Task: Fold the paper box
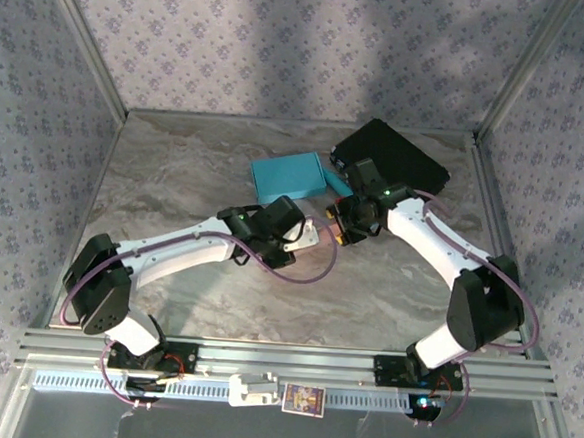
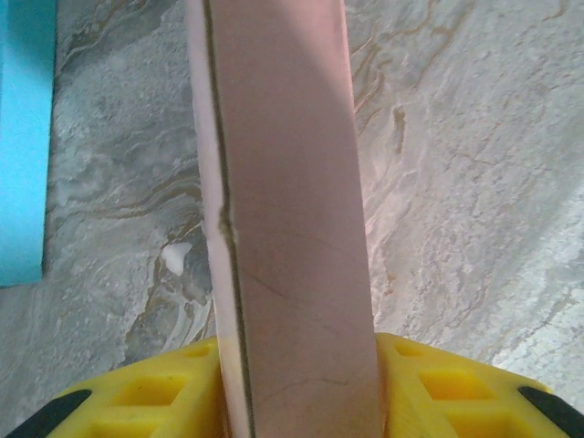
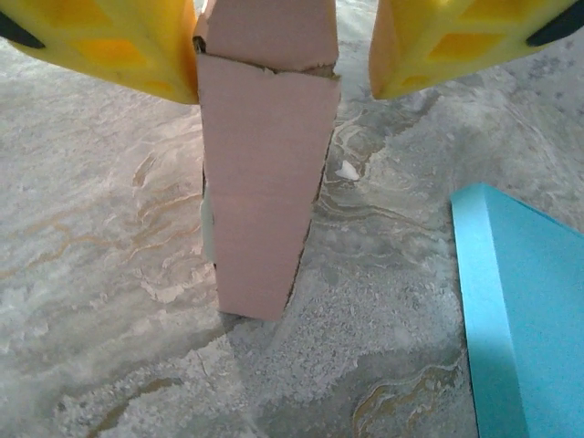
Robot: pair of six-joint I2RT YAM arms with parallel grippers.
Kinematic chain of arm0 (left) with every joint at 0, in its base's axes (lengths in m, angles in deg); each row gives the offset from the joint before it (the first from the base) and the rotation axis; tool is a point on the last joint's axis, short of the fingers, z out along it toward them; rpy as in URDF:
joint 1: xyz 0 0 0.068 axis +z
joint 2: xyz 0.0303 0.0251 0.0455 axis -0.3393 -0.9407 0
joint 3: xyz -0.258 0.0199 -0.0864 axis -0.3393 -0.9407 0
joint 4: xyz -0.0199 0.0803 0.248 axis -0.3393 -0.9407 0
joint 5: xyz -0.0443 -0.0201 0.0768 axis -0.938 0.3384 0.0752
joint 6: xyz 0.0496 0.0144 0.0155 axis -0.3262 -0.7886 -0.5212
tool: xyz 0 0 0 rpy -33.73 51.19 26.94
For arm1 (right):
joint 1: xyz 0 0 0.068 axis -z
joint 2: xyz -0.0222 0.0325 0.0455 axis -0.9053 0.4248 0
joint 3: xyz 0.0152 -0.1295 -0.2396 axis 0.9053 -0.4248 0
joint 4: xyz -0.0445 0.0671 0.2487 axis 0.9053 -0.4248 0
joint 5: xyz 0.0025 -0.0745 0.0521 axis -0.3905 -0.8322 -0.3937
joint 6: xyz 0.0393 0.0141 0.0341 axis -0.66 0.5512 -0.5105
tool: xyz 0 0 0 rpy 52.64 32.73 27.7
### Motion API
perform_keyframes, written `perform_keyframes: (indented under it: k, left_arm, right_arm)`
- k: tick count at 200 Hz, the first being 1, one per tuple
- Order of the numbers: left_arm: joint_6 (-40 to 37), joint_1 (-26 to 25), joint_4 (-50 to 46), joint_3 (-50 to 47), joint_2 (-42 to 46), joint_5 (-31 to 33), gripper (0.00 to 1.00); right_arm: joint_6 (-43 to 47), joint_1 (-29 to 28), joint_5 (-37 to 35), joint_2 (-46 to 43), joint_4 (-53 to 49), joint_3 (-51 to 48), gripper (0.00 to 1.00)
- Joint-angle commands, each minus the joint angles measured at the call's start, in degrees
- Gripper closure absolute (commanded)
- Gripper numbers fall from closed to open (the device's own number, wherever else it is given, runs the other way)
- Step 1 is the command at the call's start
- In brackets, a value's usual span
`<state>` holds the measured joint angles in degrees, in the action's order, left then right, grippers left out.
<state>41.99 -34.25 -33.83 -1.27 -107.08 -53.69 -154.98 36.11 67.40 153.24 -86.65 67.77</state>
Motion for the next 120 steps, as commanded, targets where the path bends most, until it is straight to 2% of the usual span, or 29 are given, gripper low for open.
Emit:
perform_keyframes:
  k: [1,22,79,120]
  left_arm:
    - [-3.95,0.88,-0.84,0.74,1.79,-7.83,0.59]
    - [-5.16,1.82,-1.74,2.17,0.62,-10.82,0.59]
    - [-7.18,3.55,-2.55,6.57,-4.07,-13.73,0.59]
    - [-8.26,3.76,-2.24,8.03,-5.90,-14.14,0.59]
  right_arm:
    - [-1.23,0.18,-1.21,-3.32,-3.84,0.91,0.38]
    - [-1.56,0.00,-0.66,-4.54,-4.26,0.70,0.33]
    - [-3.57,-1.73,1.87,-5.13,-4.47,-2.89,0.34]
    - [-3.64,-2.01,1.14,-3.87,-2.62,-3.00,0.43]
